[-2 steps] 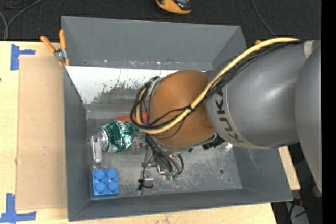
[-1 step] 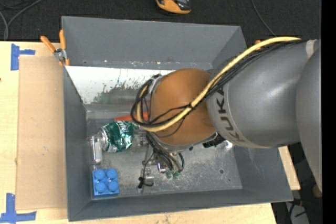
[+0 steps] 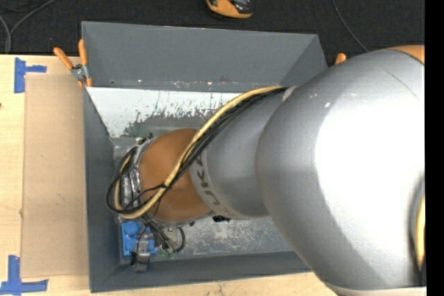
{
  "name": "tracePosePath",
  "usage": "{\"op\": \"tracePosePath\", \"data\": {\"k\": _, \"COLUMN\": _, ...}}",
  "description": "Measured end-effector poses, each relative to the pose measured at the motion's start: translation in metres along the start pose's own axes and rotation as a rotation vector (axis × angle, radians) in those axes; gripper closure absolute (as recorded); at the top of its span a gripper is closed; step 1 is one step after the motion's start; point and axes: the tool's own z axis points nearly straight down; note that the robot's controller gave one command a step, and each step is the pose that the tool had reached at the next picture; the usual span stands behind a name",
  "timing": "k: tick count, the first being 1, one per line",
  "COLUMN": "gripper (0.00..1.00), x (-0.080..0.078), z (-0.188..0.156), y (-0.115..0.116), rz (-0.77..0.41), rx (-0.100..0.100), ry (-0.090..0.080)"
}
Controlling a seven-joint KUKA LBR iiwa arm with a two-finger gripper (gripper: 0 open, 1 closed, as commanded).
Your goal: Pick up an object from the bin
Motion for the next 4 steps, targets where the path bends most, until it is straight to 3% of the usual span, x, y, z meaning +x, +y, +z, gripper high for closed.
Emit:
{"op": "tracePosePath", "data": {"k": 1, "gripper": 0.00, "x": 0.004, "z": -0.052, "y": -0.004, "rz": -0.181, "rx": 0.003, "ry": 0.003}}
{"op": "tracePosePath", "data": {"k": 2, "gripper": 0.00, "x": -0.002, "z": -0.002, "y": -0.002, "rz": -0.003, "rx": 0.000, "ry": -0.004}}
{"op": "tracePosePath", "data": {"k": 3, "gripper": 0.00, "x": -0.008, "z": 0.002, "y": -0.005, "rz": 0.119, "rx": 0.003, "ry": 0.002}}
{"op": "tracePosePath", "data": {"k": 4, "gripper": 1.00, "x": -0.002, "z": -0.001, "y": -0.003, "rz": 0.004, "rx": 0.001, "ry": -0.001}}
